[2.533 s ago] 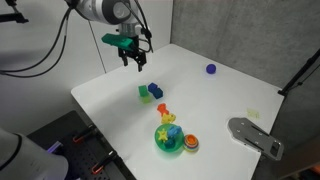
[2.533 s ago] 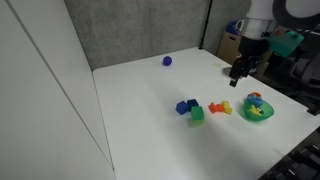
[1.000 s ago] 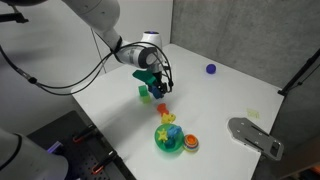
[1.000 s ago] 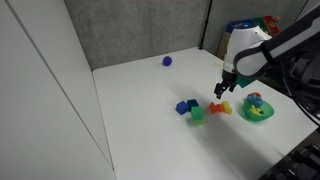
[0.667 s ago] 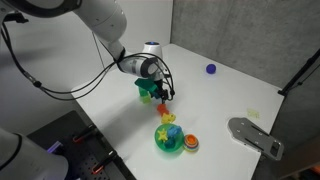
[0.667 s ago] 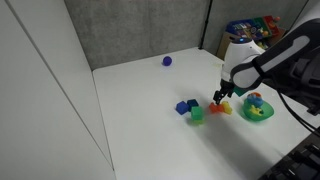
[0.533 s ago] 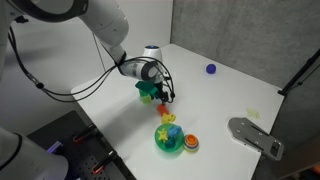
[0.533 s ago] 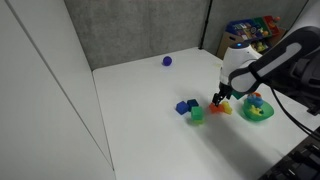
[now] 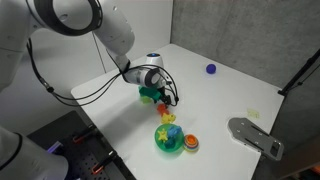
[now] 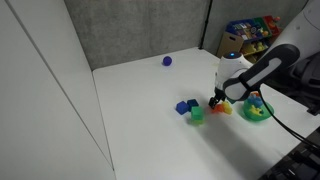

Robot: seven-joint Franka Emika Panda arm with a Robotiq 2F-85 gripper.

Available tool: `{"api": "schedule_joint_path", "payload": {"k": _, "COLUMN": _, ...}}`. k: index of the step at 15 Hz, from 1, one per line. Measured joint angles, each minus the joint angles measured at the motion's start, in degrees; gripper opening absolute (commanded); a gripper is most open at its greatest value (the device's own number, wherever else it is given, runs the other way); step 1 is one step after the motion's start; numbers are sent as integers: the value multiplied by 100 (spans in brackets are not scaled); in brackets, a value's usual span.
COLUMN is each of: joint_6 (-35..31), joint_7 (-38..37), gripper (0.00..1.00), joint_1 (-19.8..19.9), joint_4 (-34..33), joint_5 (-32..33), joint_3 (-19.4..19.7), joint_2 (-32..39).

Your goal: Pick up the orange toy from the table and put it in the green bowl

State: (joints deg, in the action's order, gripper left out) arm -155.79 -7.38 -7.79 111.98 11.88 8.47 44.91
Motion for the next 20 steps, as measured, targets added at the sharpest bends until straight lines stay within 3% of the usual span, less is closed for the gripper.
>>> {"api": "schedule_joint_path", "payload": {"k": 8, "joint_6": -631, "joint_7": 649, "gripper": 100, "joint_1": 81, "joint_4": -143, "joint_5": 0, "joint_3": -52, "joint_2": 386}}
{"api": "schedule_joint_path", "payload": {"k": 9, "joint_6": -694, "joint_7": 725, "gripper": 75, "joint_1": 99, "joint_4": -143, "joint_5": 0, "joint_3": -68, "joint_2": 417}}
{"api": "schedule_joint_path", "payload": {"k": 10, "joint_6": -744, "joint_7": 795, "gripper": 73, "joint_1": 113, "joint_4": -143, "joint_5": 0, "joint_3": -78, "joint_2": 449}}
{"api": "schedule_joint_path", "payload": {"k": 18, "joint_6": -925, "joint_7": 1013, "gripper": 10, "joint_1": 173, "joint_4": -152, "joint_5": 0, "joint_3": -76, "joint_2": 500}}
{"api": "schedule_joint_path", "payload": {"k": 19, "joint_6": -925, "joint_7": 1013, "gripper": 6, "joint_1": 176, "joint_4": -152, "joint_5": 0, "joint_3": -73, "joint_2": 485}}
{"api": "schedule_joint_path", "payload": {"k": 20, "joint_6": -925, "joint_7": 1012, "gripper": 8, "joint_1": 179, "joint_4": -150, "joint_5": 0, "joint_3": -71, "joint_2": 467}}
